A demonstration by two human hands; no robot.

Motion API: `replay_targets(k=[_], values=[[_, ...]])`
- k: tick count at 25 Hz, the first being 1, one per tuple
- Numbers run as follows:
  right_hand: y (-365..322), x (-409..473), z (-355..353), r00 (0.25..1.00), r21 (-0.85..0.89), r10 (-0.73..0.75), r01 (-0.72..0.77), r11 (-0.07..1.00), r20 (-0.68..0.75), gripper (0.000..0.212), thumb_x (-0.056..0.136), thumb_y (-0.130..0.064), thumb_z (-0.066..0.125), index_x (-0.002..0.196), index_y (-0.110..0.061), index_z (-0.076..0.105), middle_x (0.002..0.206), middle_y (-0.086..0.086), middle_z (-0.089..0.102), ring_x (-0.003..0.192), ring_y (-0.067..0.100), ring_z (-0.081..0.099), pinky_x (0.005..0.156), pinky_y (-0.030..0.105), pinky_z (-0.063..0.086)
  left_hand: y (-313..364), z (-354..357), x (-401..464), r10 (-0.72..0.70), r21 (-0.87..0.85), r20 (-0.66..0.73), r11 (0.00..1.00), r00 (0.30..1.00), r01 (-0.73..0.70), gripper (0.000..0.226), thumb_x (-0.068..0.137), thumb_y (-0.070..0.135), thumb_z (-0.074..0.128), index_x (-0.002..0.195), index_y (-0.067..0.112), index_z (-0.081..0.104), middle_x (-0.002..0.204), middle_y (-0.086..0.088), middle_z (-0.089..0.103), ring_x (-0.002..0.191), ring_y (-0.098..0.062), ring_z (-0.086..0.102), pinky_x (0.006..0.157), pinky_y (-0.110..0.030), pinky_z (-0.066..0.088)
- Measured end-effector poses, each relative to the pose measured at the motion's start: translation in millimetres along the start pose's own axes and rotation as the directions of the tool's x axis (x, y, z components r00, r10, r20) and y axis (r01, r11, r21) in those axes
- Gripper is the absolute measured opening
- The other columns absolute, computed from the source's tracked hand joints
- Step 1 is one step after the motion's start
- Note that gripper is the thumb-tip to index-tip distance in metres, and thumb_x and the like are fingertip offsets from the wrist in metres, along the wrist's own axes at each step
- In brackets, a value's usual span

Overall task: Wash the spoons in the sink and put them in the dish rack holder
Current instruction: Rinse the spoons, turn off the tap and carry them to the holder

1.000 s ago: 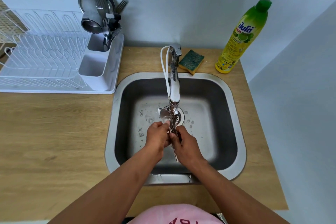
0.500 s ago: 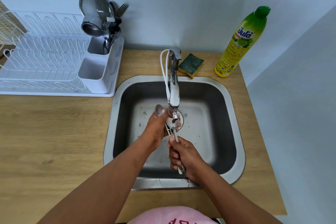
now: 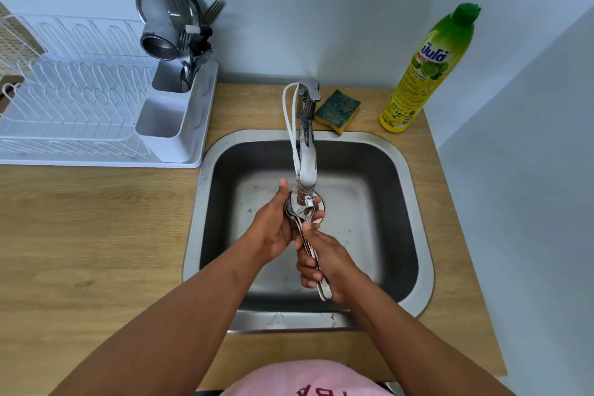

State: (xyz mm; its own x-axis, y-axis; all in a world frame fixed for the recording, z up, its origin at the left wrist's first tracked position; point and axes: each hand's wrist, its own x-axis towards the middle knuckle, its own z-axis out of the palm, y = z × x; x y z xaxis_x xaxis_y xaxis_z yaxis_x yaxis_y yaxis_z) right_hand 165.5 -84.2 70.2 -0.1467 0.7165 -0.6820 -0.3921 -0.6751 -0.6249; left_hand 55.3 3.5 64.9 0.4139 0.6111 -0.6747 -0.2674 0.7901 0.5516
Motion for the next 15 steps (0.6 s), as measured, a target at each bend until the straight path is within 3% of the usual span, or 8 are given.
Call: replay_targets(k=[2,4,6,8,9,12,14,15], values=[[-3,5,0,1.000,0.076,0.022,-0.022,0.997,-0.004,0.043,0.101,-0.050,0.049,0.082,-0.013,0.060,0.051,0.002,0.036,0.033,0.011,0.030,0.038,0.021,0.031,-13,-2,-10,-0.068,0.086,0.047,0.994,0.997,0.063,0.066,0.100,0.060,0.044,0.119,0.003,0.071,0.105,-0.013,0.079,0.099,-0.028,0.076,0.063,-0.033,0.061],[-7,7,-2,0.997,0.050,0.071,-0.072,0.996,0.019,0.039,0.102,-0.042,0.048,0.081,-0.012,0.062,0.051,0.005,0.043,0.034,0.014,0.035,0.040,0.024,0.033,-26,-1,-17,-0.092,0.173,0.013,0.981,0.996,0.088,0.050,0.104,0.045,0.048,0.112,0.001,0.070,0.110,-0.015,0.080,0.084,-0.023,0.079,0.062,-0.030,0.060],[-13,1,-7,0.995,-0.346,0.096,-0.089,0.934,0.004,0.027,0.100,-0.030,0.052,0.095,-0.008,0.066,0.066,0.010,0.063,0.048,0.021,0.054,0.051,0.033,0.046,-28,1,-14,-0.026,0.217,-0.092,0.975,0.995,0.046,0.038,0.106,0.035,0.046,0.096,0.004,0.065,0.099,-0.015,0.081,0.069,-0.023,0.077,0.053,-0.029,0.056],[-25,-4,-17,0.999,-0.794,0.001,-0.043,0.607,-0.053,0.022,0.094,-0.025,0.060,0.105,-0.011,0.073,0.094,0.009,0.076,0.079,0.025,0.070,0.076,0.039,0.056,-22,2,-11,0.025,0.194,-0.185,0.981,0.982,0.011,0.034,0.108,0.032,0.042,0.087,0.010,0.058,0.080,-0.011,0.079,0.066,-0.026,0.075,0.061,-0.035,0.058],[-38,-5,-20,0.988,-0.879,-0.124,-0.025,0.476,-0.095,0.020,0.093,-0.025,0.063,0.104,-0.013,0.076,0.101,0.009,0.076,0.091,0.025,0.071,0.085,0.039,0.056,-17,3,-10,0.029,0.164,-0.214,0.986,0.976,0.006,0.032,0.108,0.030,0.041,0.086,0.011,0.056,0.071,-0.009,0.075,0.064,-0.026,0.073,0.067,-0.040,0.060],[-102,-1,-8,0.761,-0.928,-0.641,0.162,0.335,-0.099,0.030,0.097,-0.023,0.059,0.123,-0.011,0.068,0.125,0.011,0.071,0.115,0.026,0.065,0.100,0.038,0.051,-8,2,-12,0.005,0.149,-0.234,0.988,0.972,0.031,0.021,0.106,0.020,0.044,0.094,0.010,0.058,0.055,-0.001,0.056,0.047,-0.020,0.059,0.064,-0.041,0.061],[-157,18,9,0.639,-0.955,-0.767,0.258,0.144,0.057,0.045,0.101,-0.021,0.052,0.143,-0.007,0.050,0.148,0.014,0.054,0.137,0.029,0.049,0.113,0.040,0.038,-5,3,-18,-0.004,0.143,-0.246,0.989,0.969,0.041,0.015,0.102,0.012,0.048,0.103,0.007,0.062,0.055,-0.001,0.054,0.045,-0.017,0.050,0.052,-0.035,0.058],[-183,30,19,0.648,-0.963,-0.750,0.261,0.060,0.129,0.050,0.102,-0.021,0.049,0.149,-0.005,0.041,0.156,0.015,0.044,0.145,0.030,0.039,0.117,0.039,0.030,-3,3,-22,-0.005,0.134,-0.257,0.990,0.966,0.040,0.015,0.101,0.011,0.049,0.104,0.006,0.063,0.057,-0.002,0.054,0.046,-0.017,0.050,0.053,-0.034,0.057]])
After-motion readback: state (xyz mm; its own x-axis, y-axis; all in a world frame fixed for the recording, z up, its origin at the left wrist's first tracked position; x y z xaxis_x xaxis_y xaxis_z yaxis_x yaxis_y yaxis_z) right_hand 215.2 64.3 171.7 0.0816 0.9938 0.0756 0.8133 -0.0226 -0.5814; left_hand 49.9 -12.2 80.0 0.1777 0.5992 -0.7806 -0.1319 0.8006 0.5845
